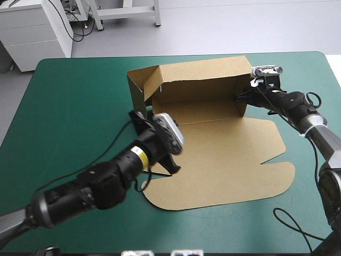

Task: Fold the box

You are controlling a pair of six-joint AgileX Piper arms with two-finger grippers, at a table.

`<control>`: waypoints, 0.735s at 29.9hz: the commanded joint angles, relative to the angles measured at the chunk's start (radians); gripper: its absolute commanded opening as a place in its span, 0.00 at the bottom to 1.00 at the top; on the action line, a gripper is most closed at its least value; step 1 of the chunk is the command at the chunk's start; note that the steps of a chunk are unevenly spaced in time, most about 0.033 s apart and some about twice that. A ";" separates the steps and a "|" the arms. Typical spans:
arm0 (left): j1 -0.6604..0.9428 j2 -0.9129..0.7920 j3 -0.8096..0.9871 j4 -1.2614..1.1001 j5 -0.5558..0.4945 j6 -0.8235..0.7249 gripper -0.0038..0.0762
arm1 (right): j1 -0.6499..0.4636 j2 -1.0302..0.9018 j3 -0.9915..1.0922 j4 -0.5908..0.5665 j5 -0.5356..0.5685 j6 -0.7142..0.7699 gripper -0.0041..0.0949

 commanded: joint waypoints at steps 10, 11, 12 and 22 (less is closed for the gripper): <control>0.638 -0.273 -0.032 -1.180 0.031 0.914 0.06 | -0.004 -0.032 -0.013 -0.040 0.086 0.115 0.02; 0.692 -0.276 -0.027 -1.257 0.058 0.972 0.06 | -0.004 -0.032 -0.013 -0.040 0.090 0.115 0.02; 0.750 -0.278 -0.024 -1.334 0.087 1.025 0.06 | -0.004 -0.032 -0.013 -0.042 0.092 0.115 0.02; 1.335 -0.274 0.097 -1.962 0.366 1.385 0.06 | -0.004 -0.032 -0.013 -0.152 0.126 0.216 0.03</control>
